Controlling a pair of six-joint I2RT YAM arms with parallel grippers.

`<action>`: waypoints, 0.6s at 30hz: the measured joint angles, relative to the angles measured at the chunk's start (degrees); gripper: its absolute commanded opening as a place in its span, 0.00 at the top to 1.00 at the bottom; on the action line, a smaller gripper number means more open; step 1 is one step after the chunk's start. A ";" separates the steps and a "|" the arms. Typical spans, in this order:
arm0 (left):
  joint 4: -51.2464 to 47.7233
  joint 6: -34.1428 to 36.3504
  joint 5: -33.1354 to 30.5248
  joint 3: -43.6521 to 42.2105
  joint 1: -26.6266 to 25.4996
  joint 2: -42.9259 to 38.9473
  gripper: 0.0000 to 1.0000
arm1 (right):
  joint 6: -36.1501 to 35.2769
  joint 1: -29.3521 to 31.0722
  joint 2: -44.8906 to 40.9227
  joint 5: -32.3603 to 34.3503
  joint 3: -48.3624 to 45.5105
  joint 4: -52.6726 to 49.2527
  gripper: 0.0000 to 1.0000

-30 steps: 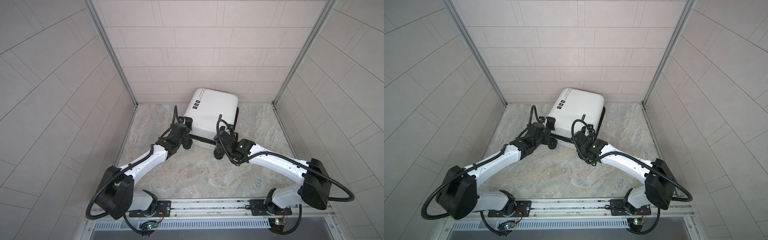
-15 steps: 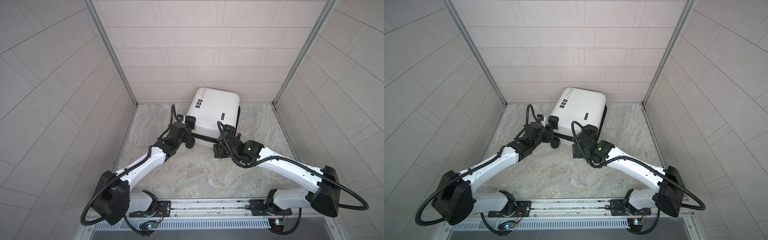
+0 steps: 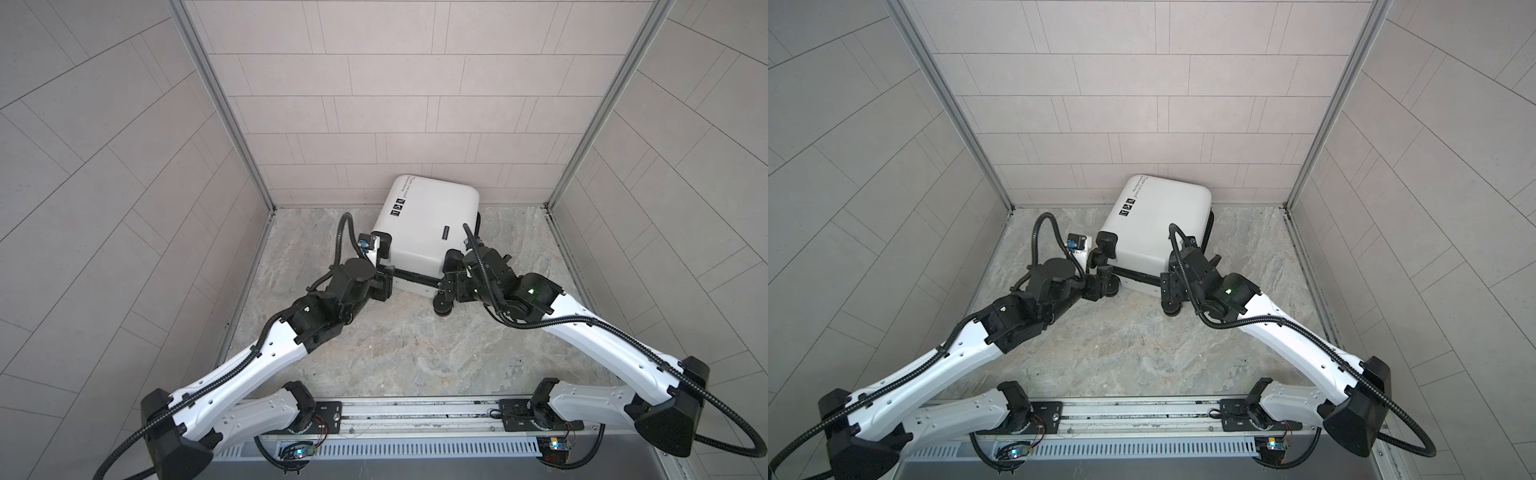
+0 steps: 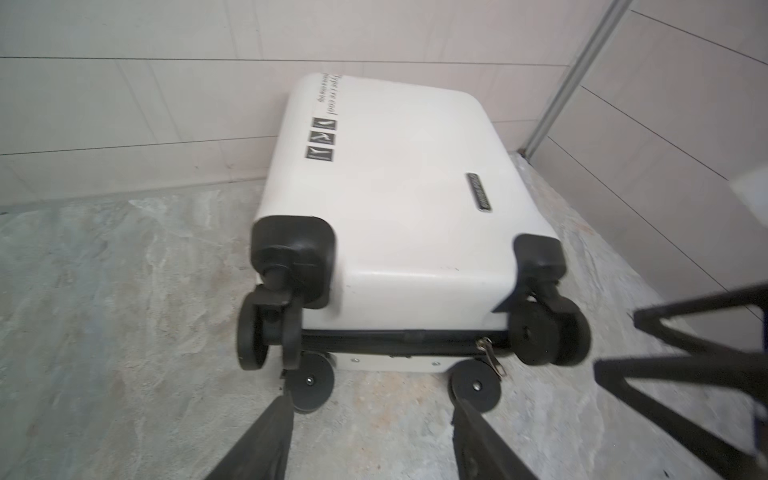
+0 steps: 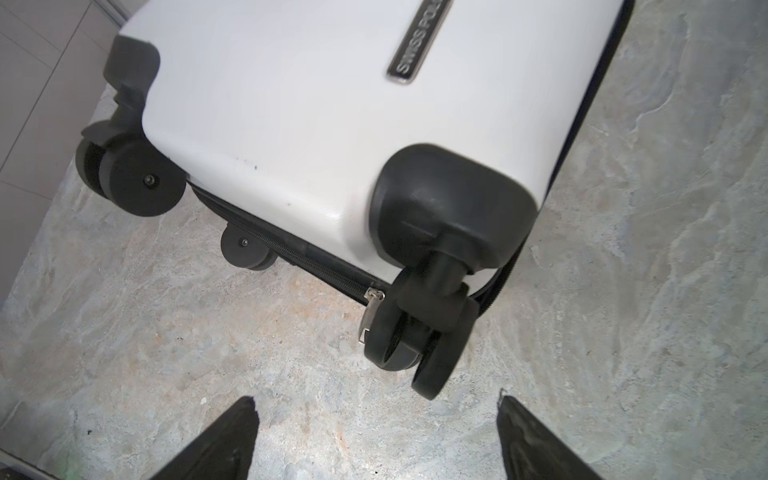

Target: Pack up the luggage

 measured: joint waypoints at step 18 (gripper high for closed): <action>36.33 -26.75 11.98 -15.76 -6.12 19.32 0.42 | -2.80 -18.69 -1.70 -11.58 -1.88 -0.94 0.12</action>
